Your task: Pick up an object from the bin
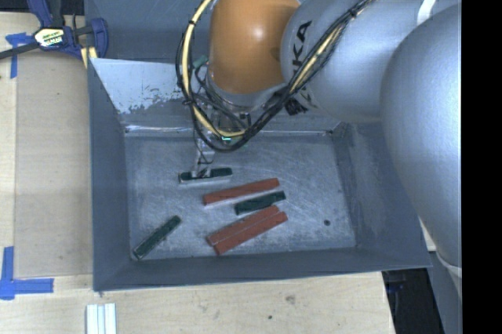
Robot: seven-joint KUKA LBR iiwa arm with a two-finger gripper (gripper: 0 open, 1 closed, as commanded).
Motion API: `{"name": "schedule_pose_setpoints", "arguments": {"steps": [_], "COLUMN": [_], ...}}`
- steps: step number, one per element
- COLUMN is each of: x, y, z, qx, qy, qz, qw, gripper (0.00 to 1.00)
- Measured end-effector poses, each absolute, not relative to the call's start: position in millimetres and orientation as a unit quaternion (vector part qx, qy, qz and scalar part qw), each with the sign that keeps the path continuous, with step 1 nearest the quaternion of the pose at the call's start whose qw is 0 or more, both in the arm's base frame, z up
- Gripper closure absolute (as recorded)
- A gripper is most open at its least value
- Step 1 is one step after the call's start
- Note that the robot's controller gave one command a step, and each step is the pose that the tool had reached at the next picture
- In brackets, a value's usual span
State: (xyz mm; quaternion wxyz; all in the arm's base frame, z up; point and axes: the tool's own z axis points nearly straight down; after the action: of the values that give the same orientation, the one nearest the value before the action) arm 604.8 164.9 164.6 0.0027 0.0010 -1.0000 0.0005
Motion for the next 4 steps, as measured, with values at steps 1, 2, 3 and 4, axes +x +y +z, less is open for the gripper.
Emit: {"name": "schedule_pose_setpoints", "arguments": {"steps": [1, 2, 3, 4], "x": [572.4, 566.5, 509.6, 514.5], "y": [110.9, 104.3, 76.5, 78.3], "z": [68.4, 90.9, 69.6, 74.0], "qx": [0.09, 0.215, 0.228, 0.228], "qy": [-0.996, -0.977, -0.974, -0.974], "qz": [0.0, 0.0, 0.0, 0.0], "qw": [0.0, -0.003, 0.0, -0.006], "gripper": [0.0, 0.0, 0.0, 1.0]}}
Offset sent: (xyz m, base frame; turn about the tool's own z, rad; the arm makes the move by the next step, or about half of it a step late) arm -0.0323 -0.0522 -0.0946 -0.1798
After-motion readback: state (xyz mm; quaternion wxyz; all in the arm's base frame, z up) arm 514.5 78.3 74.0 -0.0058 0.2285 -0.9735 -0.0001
